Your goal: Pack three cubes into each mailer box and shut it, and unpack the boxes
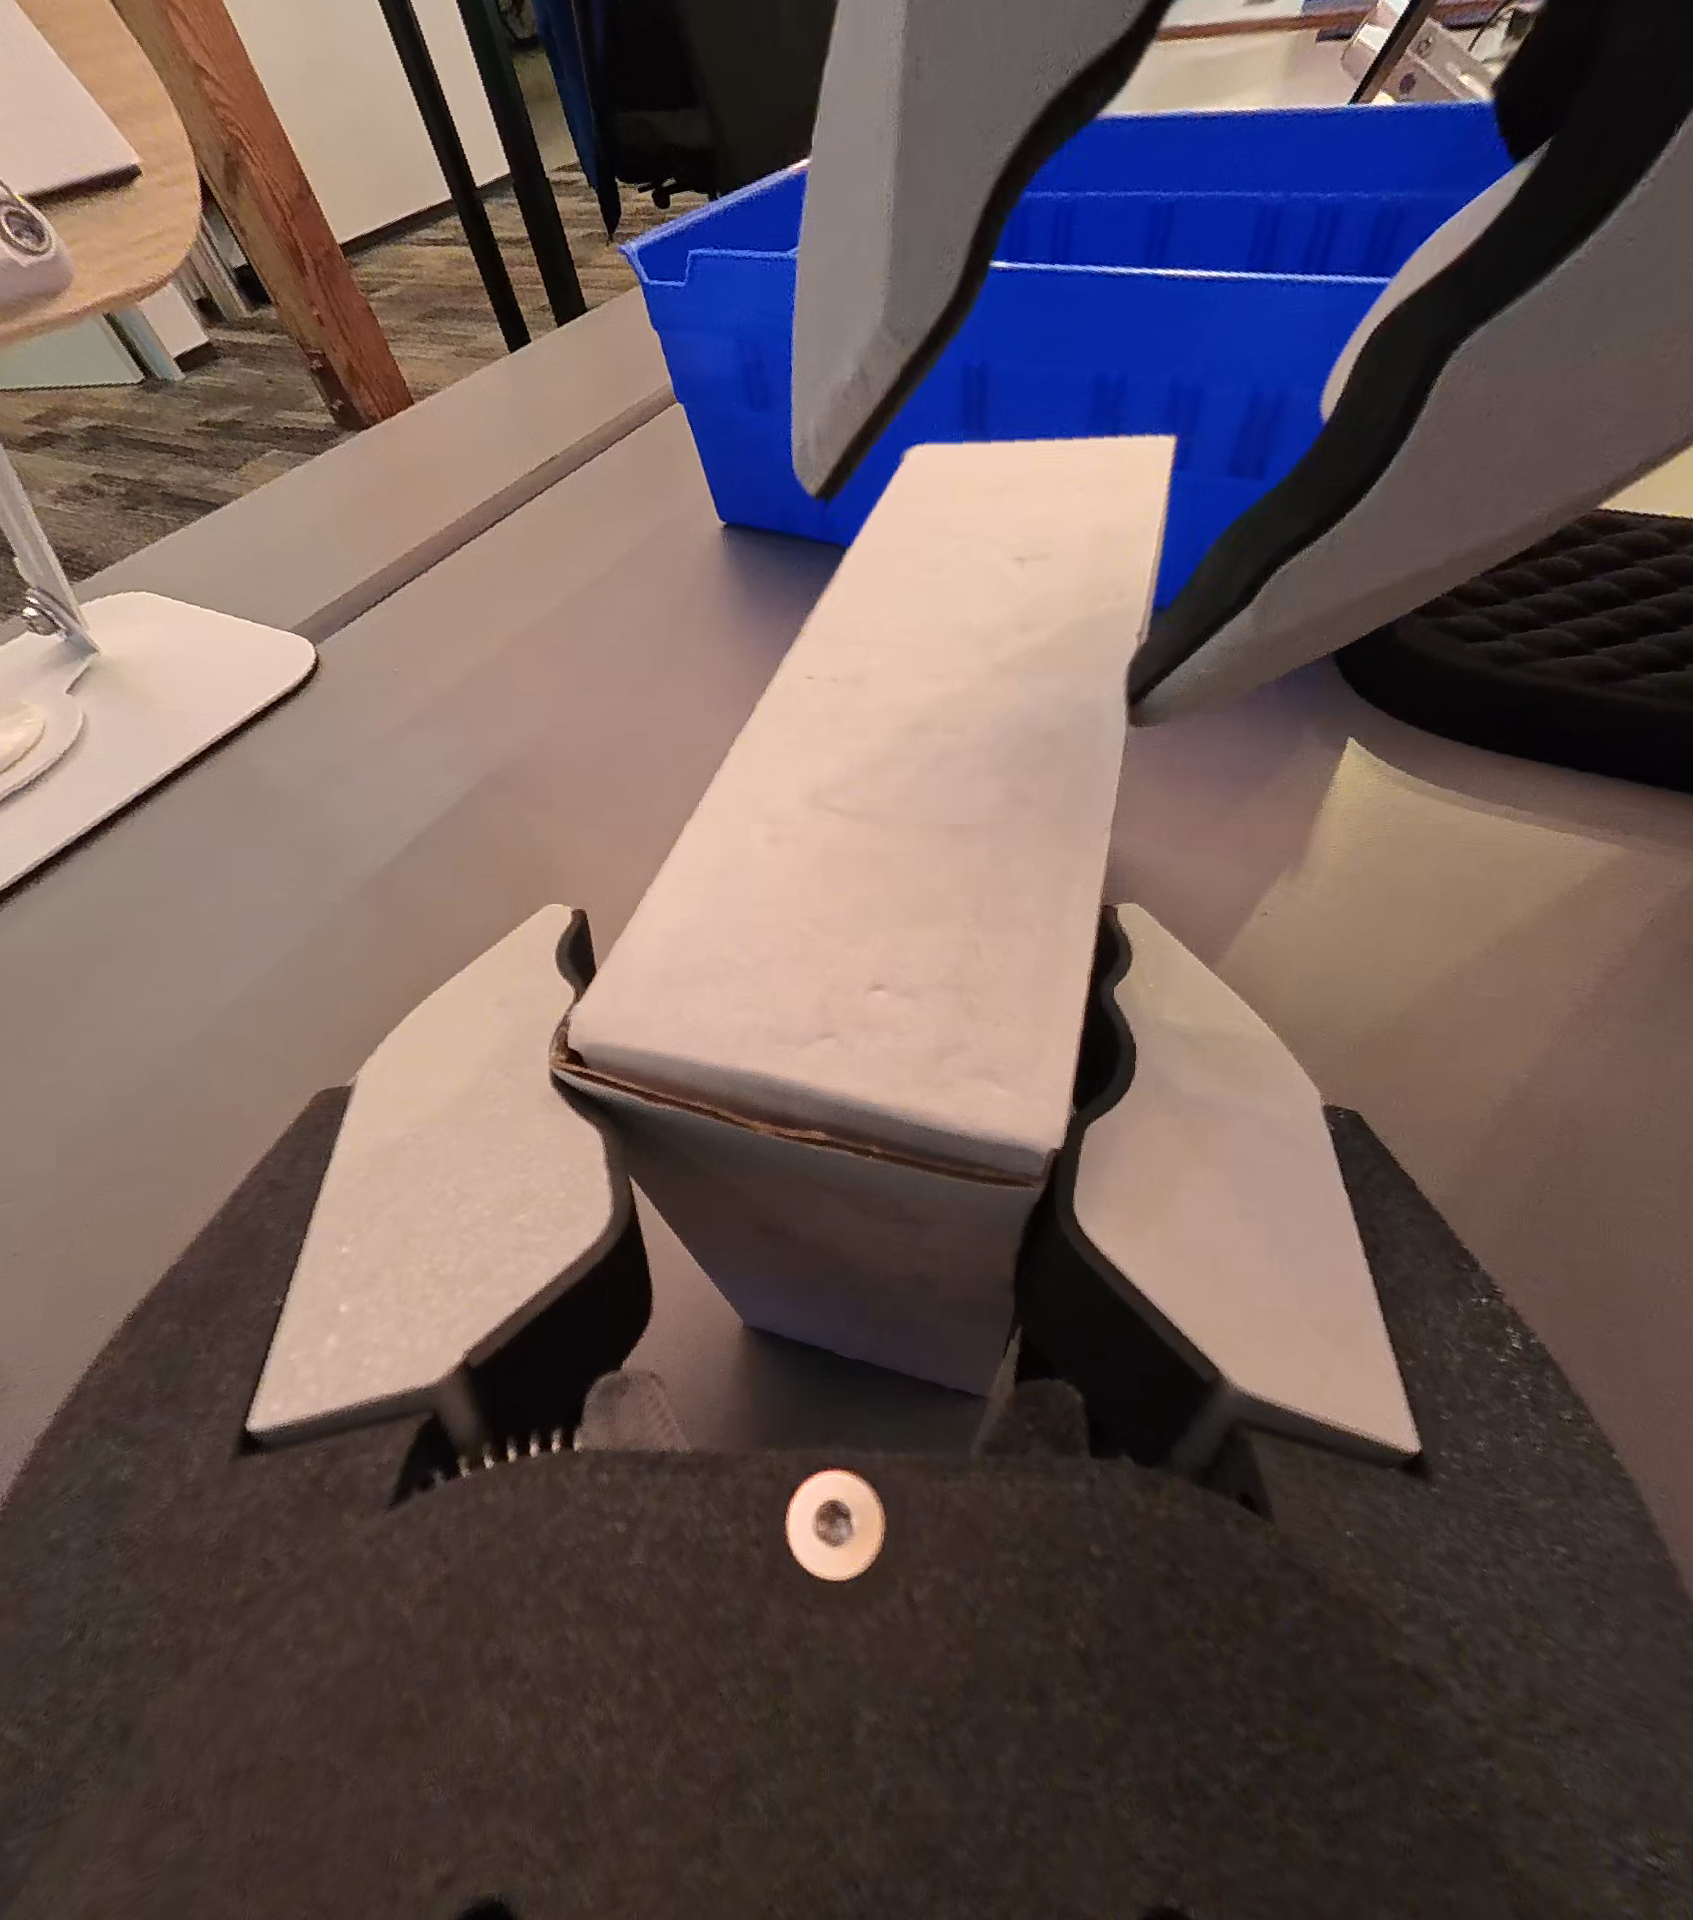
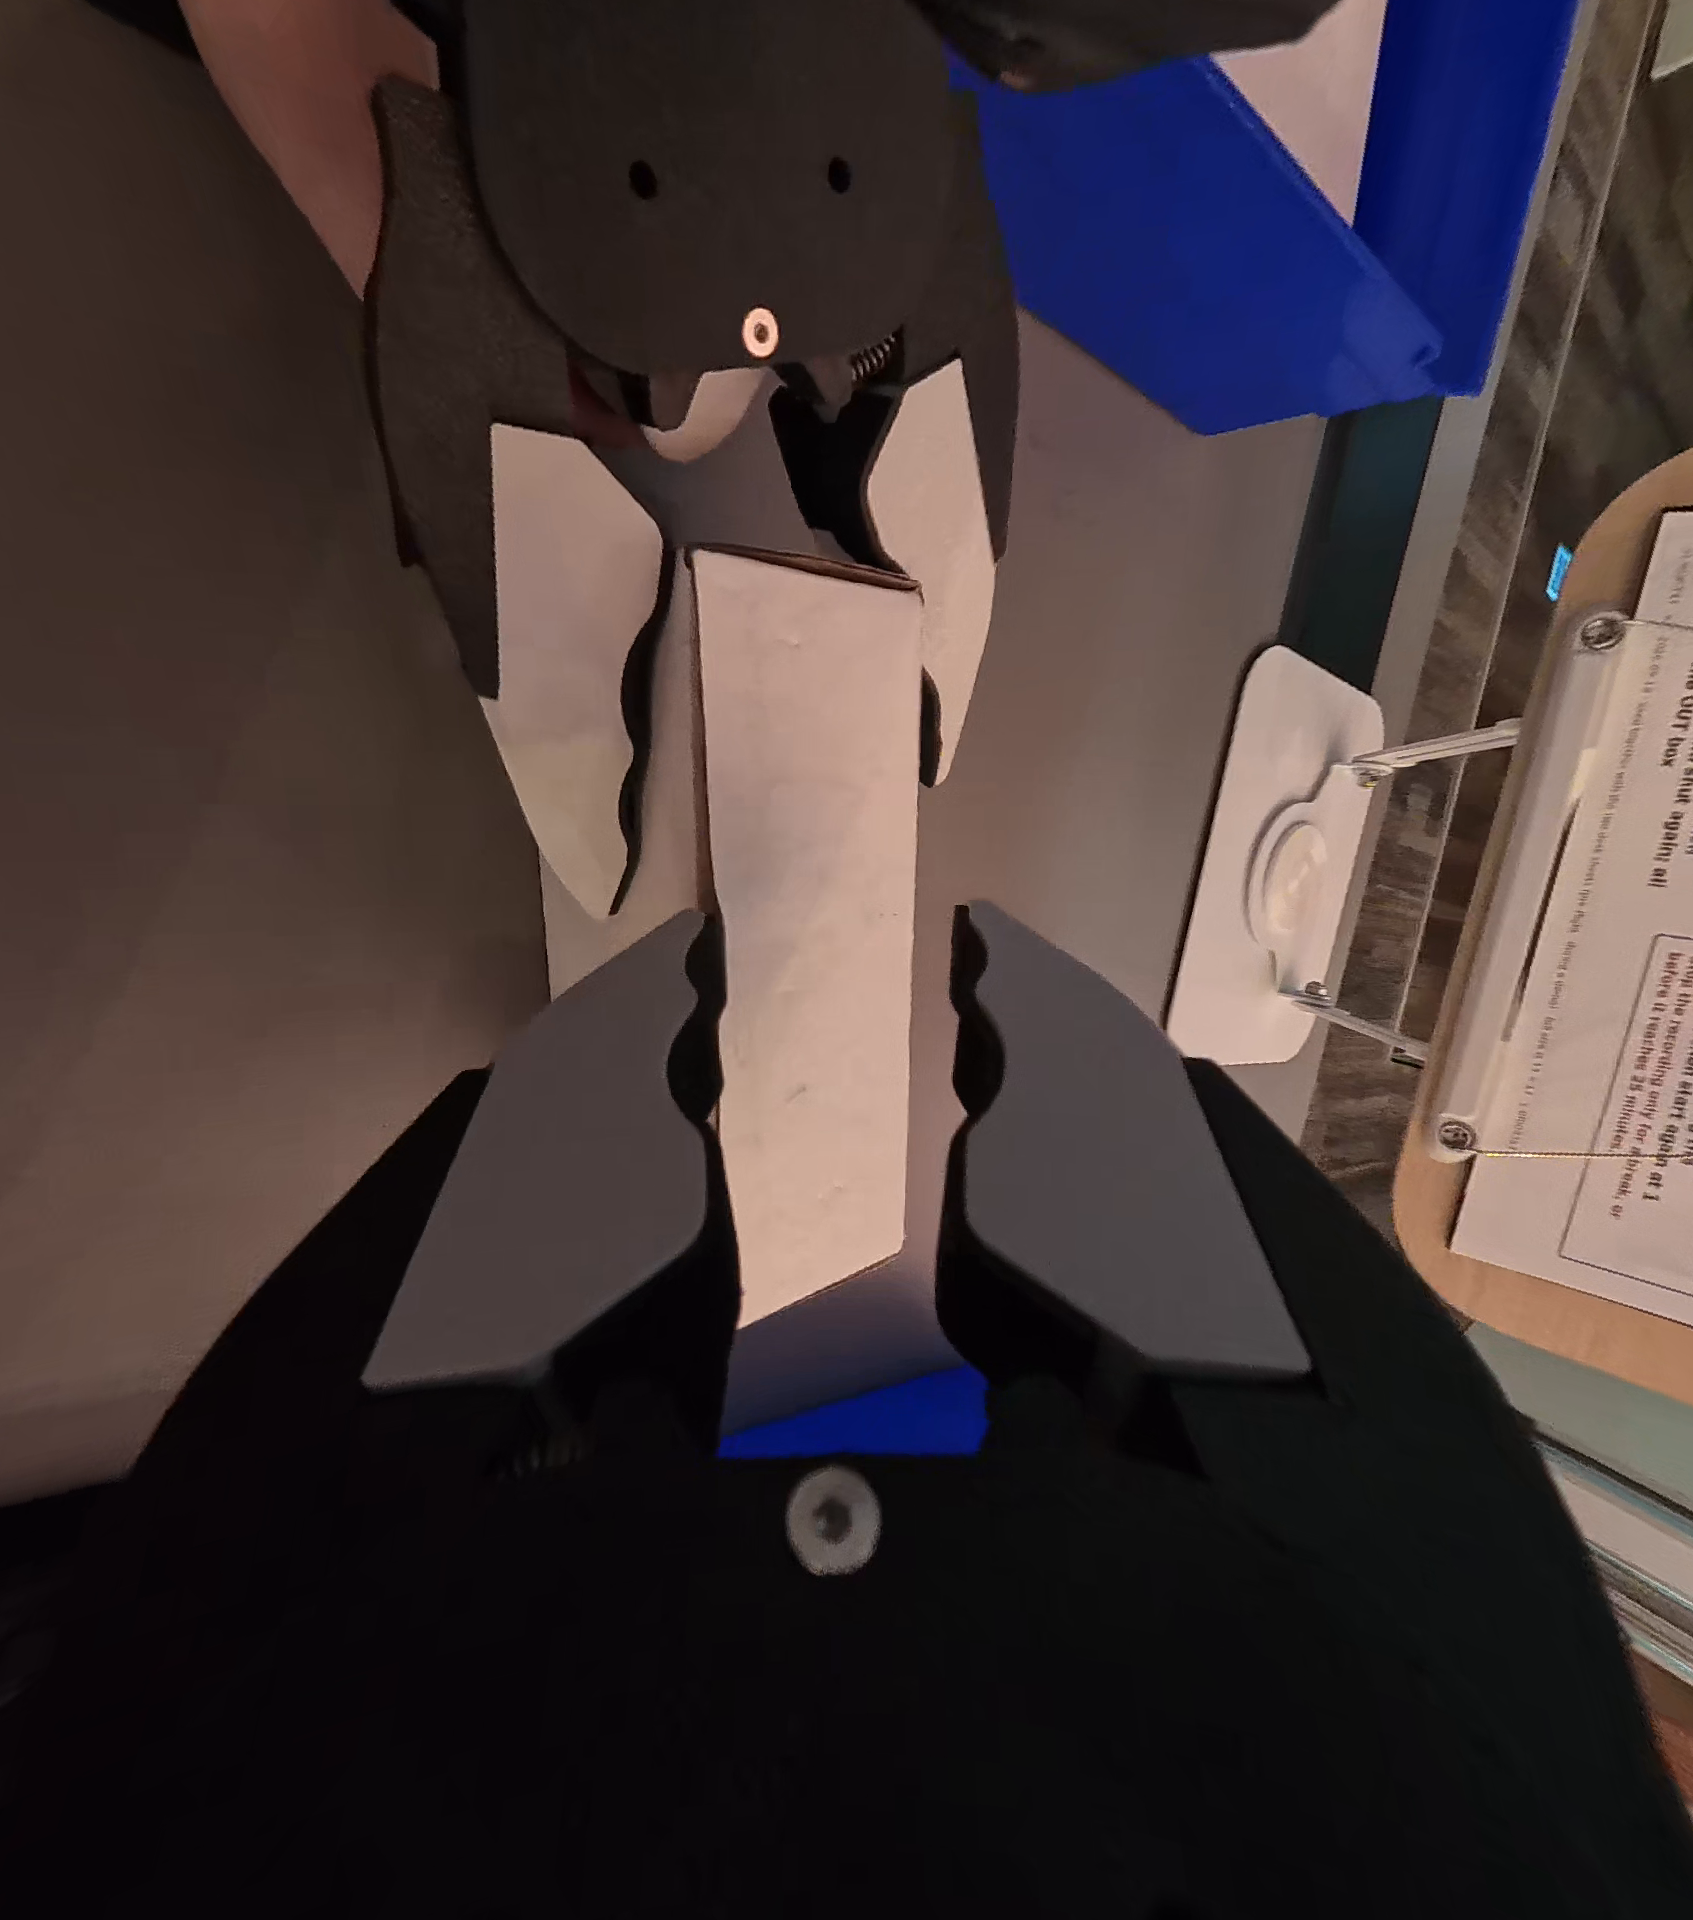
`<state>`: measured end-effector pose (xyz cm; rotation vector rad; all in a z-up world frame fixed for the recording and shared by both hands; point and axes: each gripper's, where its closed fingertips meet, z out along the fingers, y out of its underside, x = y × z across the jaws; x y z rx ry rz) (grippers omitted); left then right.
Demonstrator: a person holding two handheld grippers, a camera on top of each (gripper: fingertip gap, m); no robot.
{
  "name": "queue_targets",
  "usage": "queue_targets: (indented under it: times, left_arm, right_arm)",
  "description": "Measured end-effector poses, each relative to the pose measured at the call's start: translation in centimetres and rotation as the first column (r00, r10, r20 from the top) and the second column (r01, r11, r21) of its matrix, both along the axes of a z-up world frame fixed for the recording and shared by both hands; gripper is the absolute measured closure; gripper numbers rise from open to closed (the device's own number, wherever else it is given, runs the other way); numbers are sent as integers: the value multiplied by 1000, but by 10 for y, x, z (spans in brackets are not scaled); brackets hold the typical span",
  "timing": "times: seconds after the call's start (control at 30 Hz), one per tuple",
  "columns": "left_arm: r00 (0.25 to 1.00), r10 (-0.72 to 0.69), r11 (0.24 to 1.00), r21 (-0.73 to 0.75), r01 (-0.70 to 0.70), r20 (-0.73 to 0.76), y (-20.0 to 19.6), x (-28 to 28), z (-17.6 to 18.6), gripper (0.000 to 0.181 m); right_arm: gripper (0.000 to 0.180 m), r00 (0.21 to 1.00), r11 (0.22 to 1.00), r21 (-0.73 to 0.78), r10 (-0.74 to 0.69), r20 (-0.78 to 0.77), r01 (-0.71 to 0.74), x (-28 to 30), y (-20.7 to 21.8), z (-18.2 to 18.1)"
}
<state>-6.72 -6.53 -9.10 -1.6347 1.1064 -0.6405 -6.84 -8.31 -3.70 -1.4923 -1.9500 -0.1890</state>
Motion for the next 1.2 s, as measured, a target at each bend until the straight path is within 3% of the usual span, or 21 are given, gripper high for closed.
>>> queue_targets:
  times: [0.37, 0.5, 0.6, 0.83, 1.2]
  left_arm:
    - [1000, 30, 999, -23, -30, 4, 4, -3, 0, 91]
    - [999, 32, 999, -24, -32, 2, 3, -2, 0, 91]
    - [1000, 30, 999, -16, -30, -3, 3, -1, 0, 91]
    - [1000, 30, 999, -28, -30, -5, 2, -1, -2, 91]
    - [1000, 26, 999, -45, -26, -2, 3, -2, -2, 92]
  right_arm:
    - [140, 999, 999, -43, -29, -35, 28, -1, 3, -2]
    - [138, 990, 994, -82, 65, -122, -75, -27, -14, -1]
    - [140, 983, 996, 8, 84, -164, -84, -45, -9, 4]
    - [141, 982, 994, -76, 65, -178, -79, -48, -12, -3]
    - [140, 982, 997, 14, 79, -173, -78, -52, -7, 1]
